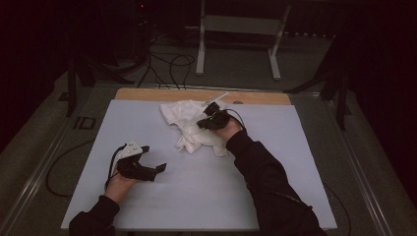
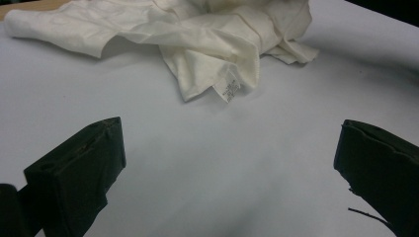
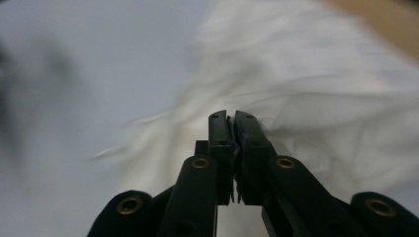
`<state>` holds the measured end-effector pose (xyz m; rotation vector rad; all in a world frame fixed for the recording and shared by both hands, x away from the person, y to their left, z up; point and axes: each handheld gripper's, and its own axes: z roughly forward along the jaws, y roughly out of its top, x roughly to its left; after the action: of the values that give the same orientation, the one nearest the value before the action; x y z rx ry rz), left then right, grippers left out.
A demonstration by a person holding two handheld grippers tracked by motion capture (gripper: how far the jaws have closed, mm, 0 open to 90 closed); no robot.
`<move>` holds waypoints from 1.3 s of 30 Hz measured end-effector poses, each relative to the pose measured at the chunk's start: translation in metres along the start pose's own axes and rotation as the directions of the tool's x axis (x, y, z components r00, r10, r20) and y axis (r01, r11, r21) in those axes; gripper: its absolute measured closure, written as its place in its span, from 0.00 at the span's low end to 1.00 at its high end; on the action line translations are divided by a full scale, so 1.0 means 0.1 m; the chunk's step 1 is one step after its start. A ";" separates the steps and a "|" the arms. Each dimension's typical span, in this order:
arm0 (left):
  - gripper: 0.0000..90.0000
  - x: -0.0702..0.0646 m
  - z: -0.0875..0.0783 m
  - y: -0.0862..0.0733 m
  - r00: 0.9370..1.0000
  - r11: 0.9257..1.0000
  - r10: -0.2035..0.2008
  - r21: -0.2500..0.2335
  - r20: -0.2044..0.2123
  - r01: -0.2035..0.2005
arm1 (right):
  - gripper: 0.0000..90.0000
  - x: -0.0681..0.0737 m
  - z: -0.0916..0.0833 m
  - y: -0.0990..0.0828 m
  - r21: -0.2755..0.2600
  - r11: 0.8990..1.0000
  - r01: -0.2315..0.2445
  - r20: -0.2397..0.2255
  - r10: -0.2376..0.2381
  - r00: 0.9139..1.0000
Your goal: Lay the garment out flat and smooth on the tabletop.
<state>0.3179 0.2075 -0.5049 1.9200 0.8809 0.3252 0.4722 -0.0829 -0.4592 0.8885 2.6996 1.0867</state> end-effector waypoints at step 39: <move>0.00 -0.01 0.01 -0.02 1.000 1.000 0.000 -0.001 0.006 0.000 | 0.96 -0.13 0.18 -0.20 0.066 0.982 -0.174 0.002 0.175 0.985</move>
<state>0.3171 0.2070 -0.5068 1.9193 0.8765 0.3192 0.4787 -0.0908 -0.4873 1.1545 2.7171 1.0349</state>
